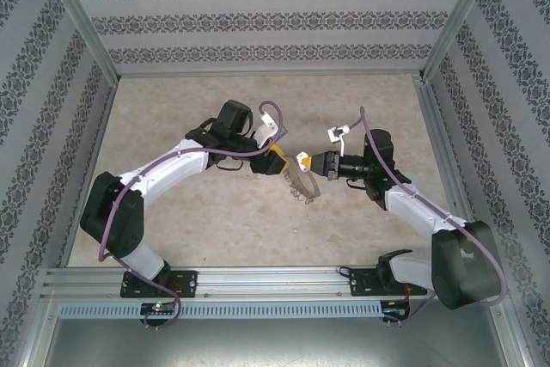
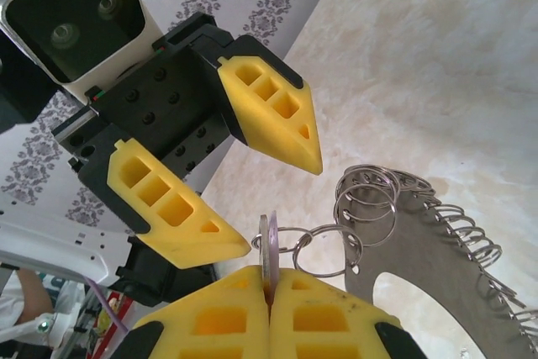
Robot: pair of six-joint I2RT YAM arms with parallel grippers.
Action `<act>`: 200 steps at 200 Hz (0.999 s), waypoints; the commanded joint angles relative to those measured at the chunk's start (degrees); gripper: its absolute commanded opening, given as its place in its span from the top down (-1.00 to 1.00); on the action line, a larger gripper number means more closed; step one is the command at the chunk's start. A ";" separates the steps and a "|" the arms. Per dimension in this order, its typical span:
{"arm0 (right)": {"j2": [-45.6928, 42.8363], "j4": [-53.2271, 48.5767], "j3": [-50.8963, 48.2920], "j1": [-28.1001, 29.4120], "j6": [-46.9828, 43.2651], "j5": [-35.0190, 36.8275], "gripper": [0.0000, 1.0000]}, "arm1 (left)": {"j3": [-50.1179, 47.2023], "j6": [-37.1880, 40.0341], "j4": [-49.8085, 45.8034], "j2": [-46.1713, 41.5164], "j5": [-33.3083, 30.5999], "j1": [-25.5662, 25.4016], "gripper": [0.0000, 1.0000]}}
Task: Put the keys on the keyring
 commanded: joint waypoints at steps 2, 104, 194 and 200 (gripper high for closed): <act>-0.65 0.66 1.13 -0.71 -0.84 1.20 1.00 | -3.17 -5.25 9.23 -2.41 -1.07 0.59 -0.04; -0.47 -1.88 2.07 -0.67 -0.60 3.41 1.00 | -12.00 -13.75 27.46 -2.46 -4.25 -2.57 -0.04; -1.12 -3.27 1.88 -0.83 -1.18 4.46 1.00 | -10.90 -13.41 27.77 -0.80 -2.87 -5.15 -0.03; -1.18 -3.36 1.93 -0.78 -1.22 4.54 1.00 | -10.70 -13.33 27.67 -0.66 -2.70 -5.34 -0.03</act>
